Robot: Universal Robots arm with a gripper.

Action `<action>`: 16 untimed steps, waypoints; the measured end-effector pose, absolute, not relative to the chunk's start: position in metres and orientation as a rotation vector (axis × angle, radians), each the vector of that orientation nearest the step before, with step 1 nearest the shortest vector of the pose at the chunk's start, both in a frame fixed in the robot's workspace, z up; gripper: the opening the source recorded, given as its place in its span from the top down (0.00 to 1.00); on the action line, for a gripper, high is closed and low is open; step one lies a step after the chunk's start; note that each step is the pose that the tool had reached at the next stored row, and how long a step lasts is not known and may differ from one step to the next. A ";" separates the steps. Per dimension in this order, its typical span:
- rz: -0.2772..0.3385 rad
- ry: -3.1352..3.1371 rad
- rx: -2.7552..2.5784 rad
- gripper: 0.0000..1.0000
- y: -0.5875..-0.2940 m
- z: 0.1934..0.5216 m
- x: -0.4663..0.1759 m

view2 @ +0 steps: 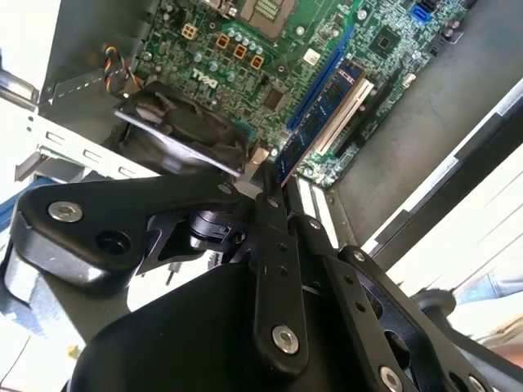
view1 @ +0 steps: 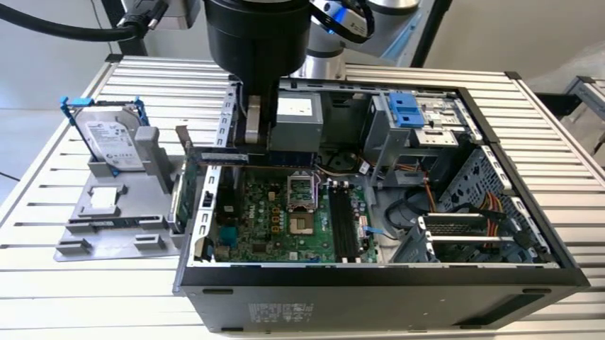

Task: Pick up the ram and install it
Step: 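Pick up the ram and move it above insertion slot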

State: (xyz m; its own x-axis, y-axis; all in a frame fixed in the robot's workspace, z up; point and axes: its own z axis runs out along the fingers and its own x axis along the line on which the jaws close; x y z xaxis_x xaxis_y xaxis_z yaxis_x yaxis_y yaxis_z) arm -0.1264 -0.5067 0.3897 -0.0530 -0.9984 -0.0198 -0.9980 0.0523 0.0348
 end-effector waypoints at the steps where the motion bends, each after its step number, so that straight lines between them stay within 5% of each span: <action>1: -0.061 -2.273 2.154 1.00 -0.507 0.390 -0.126; 16: -0.061 -2.273 2.154 1.00 -0.507 0.390 -0.109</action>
